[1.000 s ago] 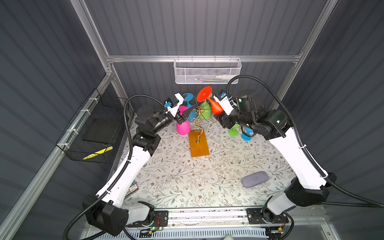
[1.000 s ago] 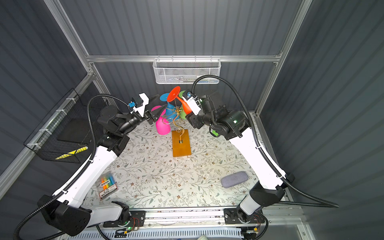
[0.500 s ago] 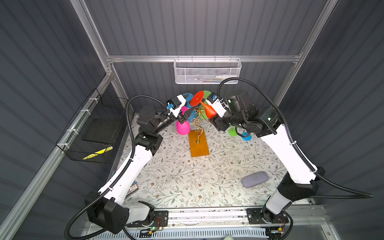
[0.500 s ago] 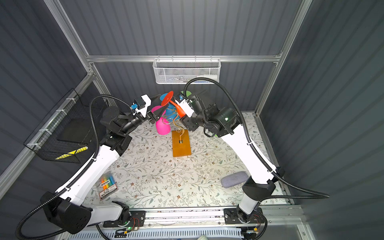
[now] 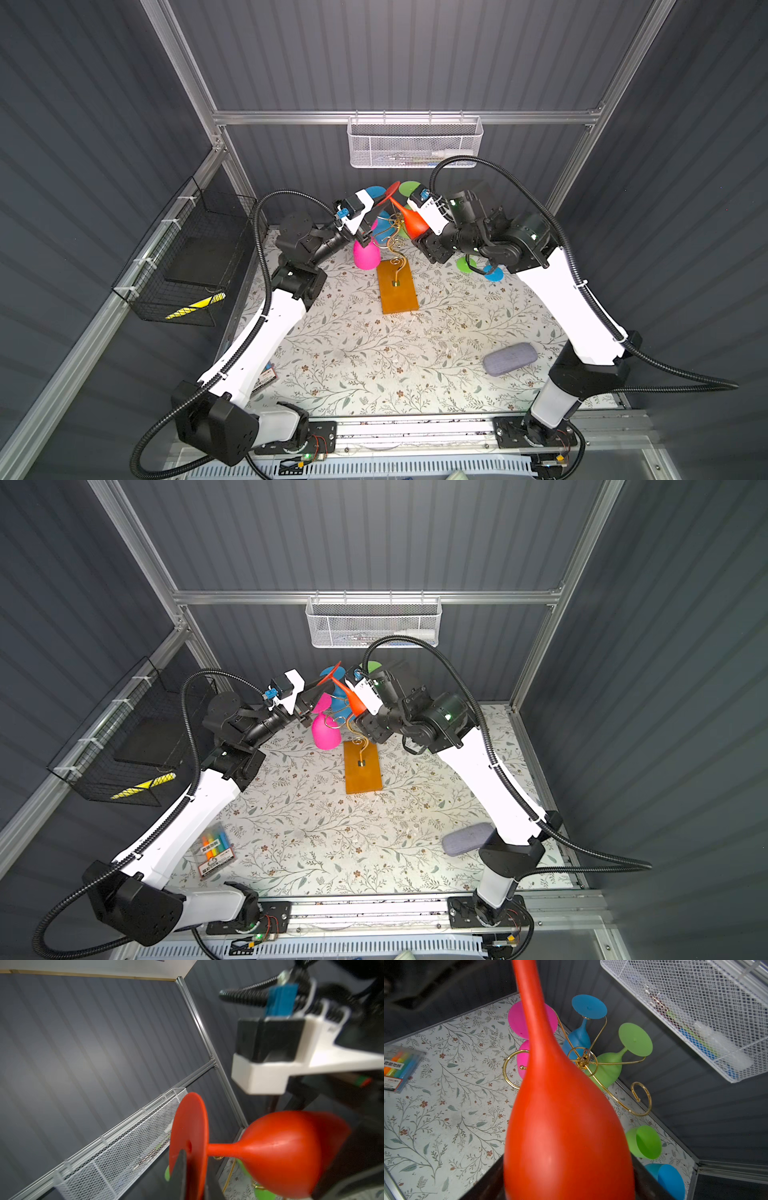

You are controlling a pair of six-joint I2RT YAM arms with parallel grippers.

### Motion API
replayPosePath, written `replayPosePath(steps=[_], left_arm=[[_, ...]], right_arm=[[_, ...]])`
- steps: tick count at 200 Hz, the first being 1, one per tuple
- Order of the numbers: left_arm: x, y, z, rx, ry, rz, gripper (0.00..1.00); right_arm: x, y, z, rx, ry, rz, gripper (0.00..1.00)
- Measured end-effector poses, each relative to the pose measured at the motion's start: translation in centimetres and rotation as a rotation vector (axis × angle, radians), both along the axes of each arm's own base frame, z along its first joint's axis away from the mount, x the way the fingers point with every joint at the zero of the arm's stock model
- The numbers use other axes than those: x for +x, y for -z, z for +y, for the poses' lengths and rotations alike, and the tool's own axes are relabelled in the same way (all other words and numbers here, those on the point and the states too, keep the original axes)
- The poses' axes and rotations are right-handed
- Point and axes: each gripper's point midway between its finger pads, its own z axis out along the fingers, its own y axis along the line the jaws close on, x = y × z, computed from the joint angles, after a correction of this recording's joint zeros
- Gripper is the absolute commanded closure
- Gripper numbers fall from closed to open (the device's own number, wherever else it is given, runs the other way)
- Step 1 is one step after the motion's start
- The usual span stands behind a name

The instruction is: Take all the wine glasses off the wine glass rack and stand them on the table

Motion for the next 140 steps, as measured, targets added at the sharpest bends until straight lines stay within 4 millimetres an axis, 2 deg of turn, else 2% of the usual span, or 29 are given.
replayPosePath(steps=[23,63,104,140], left_arm=[[0.5,0.4,-0.1,-0.012,-0.002,0.032,1.00],[0.3,-0.4,0.2,-0.071,-0.011,0.057,1.00],[1.1,0.4,1.2,-0.170,-0.067,0.163,1.00],[1.4,0.3,2.2,-0.277,-0.112,0.251,1.00]], right_arm=[[-0.6,-1.0,-0.2,0.028,-0.014,-0.013,0.17],[-0.9,-1.5,0.4,0.066,-0.049,-0.032,0.01],[-1.6,-2.7,0.4,0.160,-0.096,-0.070,0.01],[-2.9,-4.2,-1.4,0.317,-0.135,-0.095,0.01]])
